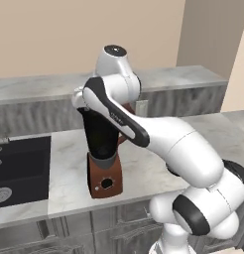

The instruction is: Grab the limes from the fridge, place them in the blender, close the lid, and turn on the blender to create a marinade.

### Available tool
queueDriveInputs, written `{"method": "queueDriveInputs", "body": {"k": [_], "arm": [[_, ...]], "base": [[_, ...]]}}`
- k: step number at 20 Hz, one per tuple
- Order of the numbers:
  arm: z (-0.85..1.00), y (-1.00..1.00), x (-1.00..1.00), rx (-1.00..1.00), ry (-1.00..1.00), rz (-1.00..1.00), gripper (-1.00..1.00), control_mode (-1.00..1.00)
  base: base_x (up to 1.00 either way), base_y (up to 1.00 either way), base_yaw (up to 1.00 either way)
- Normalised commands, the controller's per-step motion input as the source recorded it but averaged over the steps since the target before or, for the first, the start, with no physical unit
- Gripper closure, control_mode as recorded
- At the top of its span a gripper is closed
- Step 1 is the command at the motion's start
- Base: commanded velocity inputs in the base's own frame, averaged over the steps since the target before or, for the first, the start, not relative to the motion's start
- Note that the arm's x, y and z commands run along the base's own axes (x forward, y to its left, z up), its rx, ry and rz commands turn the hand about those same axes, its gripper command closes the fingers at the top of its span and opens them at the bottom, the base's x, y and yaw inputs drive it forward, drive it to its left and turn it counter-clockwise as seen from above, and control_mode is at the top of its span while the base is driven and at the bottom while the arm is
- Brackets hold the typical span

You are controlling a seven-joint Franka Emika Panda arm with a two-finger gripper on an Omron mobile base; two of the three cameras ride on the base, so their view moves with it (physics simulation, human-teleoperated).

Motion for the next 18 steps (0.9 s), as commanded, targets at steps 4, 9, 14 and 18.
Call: {"method": "queueDriveInputs", "body": {"k": [4,9,14,18], "arm": [[-0.69,-0.15,-0.21,0.0,0.15,0.0,1.0,-1.0],[-0.68,-0.05,-0.19,0.0,0.15,0.0,1.0,-1.0],[-0.58,-0.14,-0.72,0.0,0.02,0.0,1.0,-1.0],[-0.62,-0.1,-0.67,0.0,0.0,0.0,-1.0,-1.0]], "base": [[0.0,0.0,0.0],[0.0,0.0,0.0],[0.0,0.0,0.0],[0.0,0.0,0.0]]}}
